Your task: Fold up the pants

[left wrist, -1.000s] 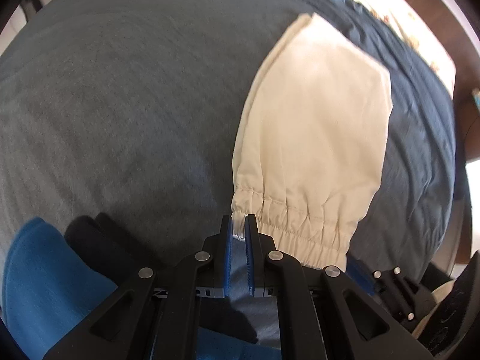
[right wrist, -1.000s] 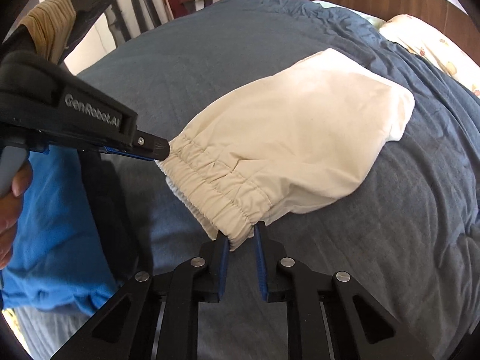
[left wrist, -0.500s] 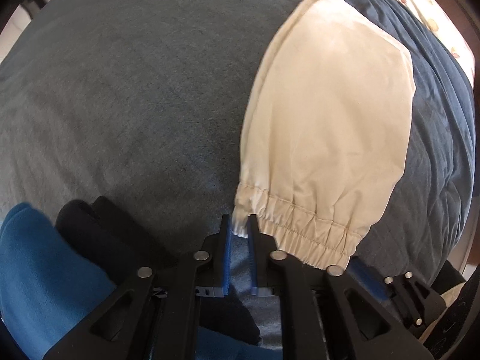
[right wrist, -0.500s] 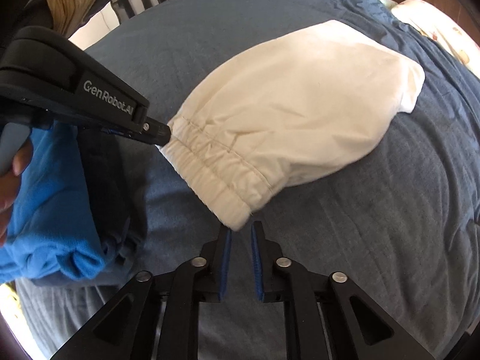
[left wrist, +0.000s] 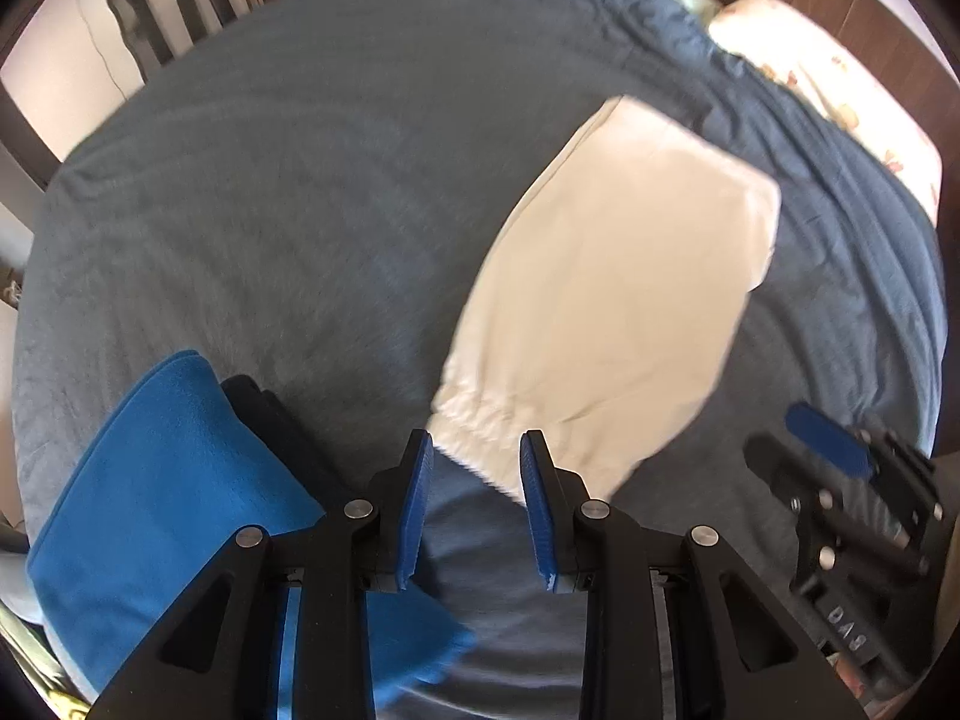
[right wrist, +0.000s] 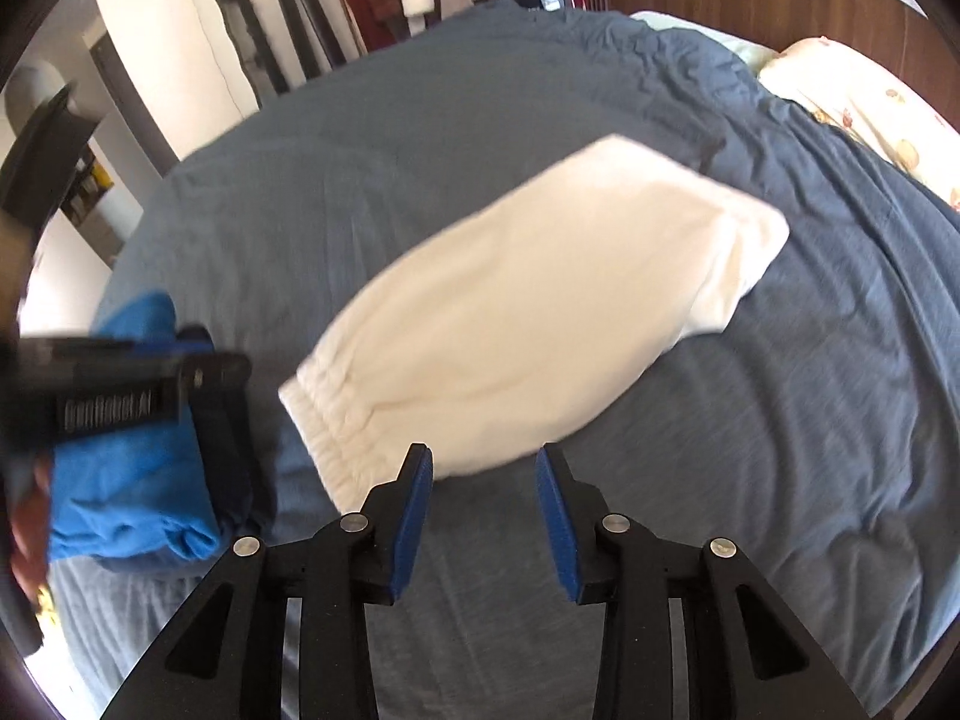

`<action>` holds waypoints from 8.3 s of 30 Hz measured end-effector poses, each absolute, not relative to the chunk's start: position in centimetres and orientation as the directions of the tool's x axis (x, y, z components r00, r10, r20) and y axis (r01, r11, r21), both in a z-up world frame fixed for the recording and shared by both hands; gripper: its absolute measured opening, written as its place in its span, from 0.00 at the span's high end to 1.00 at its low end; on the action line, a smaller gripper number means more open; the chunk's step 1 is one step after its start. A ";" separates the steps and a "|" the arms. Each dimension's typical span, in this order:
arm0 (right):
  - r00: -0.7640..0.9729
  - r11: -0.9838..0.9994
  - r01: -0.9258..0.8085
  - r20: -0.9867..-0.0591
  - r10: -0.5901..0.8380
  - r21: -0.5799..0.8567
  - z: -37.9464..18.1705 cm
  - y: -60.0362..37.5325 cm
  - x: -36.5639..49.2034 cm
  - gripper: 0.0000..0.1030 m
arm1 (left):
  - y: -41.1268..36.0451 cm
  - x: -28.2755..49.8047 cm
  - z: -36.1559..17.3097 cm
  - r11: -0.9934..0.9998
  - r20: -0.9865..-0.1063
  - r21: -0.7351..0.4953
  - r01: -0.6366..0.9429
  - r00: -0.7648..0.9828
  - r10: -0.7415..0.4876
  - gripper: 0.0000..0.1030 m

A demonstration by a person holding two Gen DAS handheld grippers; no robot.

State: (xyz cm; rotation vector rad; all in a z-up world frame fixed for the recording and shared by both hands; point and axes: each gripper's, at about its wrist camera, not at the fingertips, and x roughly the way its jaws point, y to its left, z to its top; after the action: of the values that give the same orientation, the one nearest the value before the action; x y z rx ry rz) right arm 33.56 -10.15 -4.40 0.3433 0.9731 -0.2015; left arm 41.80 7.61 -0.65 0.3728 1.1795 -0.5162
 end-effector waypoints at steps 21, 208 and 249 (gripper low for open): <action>0.640 0.959 0.281 -0.751 -0.163 0.031 1.5 -28.1 31.7 0.64 | -7.3 40.8 0.1 0.814 -0.882 -0.025 0.581 0.371 -0.292 0.68; 0.648 0.968 0.158 -0.760 0.048 0.195 0.4 -20.3 38.0 0.92 | -3.9 53.8 -2.2 0.530 -0.890 0.052 0.846 0.280 -0.360 0.93; 0.269 0.963 0.097 -0.938 0.217 0.250 -7.2 -10.6 35.1 0.76 | 3.5 52.5 -5.4 0.564 -0.937 0.261 0.783 0.346 -0.047 0.62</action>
State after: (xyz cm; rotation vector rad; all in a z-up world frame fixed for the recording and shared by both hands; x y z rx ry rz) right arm 35.10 -10.60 -7.19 0.2803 1.3006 0.0822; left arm 52.54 3.49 -5.44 0.8162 1.0921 -0.6243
